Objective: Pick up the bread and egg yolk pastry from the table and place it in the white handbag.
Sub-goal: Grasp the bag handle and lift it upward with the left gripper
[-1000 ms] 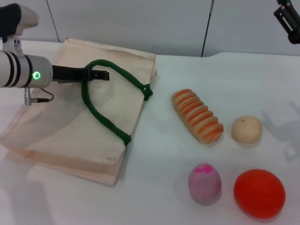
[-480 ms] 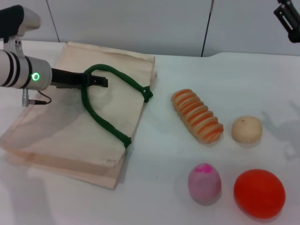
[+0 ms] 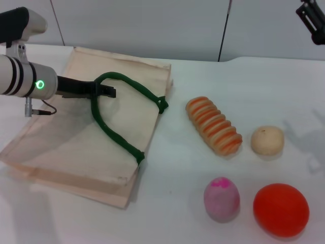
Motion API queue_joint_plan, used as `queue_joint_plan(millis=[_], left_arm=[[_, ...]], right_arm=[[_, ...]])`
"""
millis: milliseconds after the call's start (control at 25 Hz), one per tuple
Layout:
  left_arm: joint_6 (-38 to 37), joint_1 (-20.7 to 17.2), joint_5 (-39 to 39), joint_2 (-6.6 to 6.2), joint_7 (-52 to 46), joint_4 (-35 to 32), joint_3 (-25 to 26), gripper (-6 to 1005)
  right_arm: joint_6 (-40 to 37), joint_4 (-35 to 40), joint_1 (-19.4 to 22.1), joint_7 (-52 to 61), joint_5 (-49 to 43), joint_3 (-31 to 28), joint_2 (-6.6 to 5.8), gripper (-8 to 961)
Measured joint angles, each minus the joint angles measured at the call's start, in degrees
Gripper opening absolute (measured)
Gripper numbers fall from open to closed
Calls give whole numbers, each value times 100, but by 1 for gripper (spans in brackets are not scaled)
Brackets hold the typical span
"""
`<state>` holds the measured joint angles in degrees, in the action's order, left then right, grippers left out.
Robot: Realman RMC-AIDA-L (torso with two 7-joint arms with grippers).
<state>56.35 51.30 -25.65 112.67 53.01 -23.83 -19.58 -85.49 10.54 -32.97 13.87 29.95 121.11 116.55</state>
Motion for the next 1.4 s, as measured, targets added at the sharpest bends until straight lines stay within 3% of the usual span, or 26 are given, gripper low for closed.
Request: queue_joint_plan(millis=[360, 560, 680, 1000, 1240, 1400], left_arm=[[-34, 3, 5, -64, -508, 10, -405, 709], [-59, 2, 8, -73, -570, 24, -447, 477], [-60, 6, 8, -80, -584, 29, -449, 279], [-208, 88, 9, -141, -593, 216, -450, 167], [-360, 95, -62, -105, -440, 241, -430, 131], [-192, 21, -665, -90, 79, 233, -381, 131]], right_arm=[[-64, 0, -15, 37, -7, 0, -1, 882], [-73, 0, -31, 63, -8, 3, -1, 883], [-76, 9, -35, 64, -15, 42, -1, 883], [-76, 40, -43, 64, -16, 74, -1, 883], [-76, 44, -39, 64, -16, 79, -1, 883], [-74, 29, -8, 64, -15, 87, -1, 883]])
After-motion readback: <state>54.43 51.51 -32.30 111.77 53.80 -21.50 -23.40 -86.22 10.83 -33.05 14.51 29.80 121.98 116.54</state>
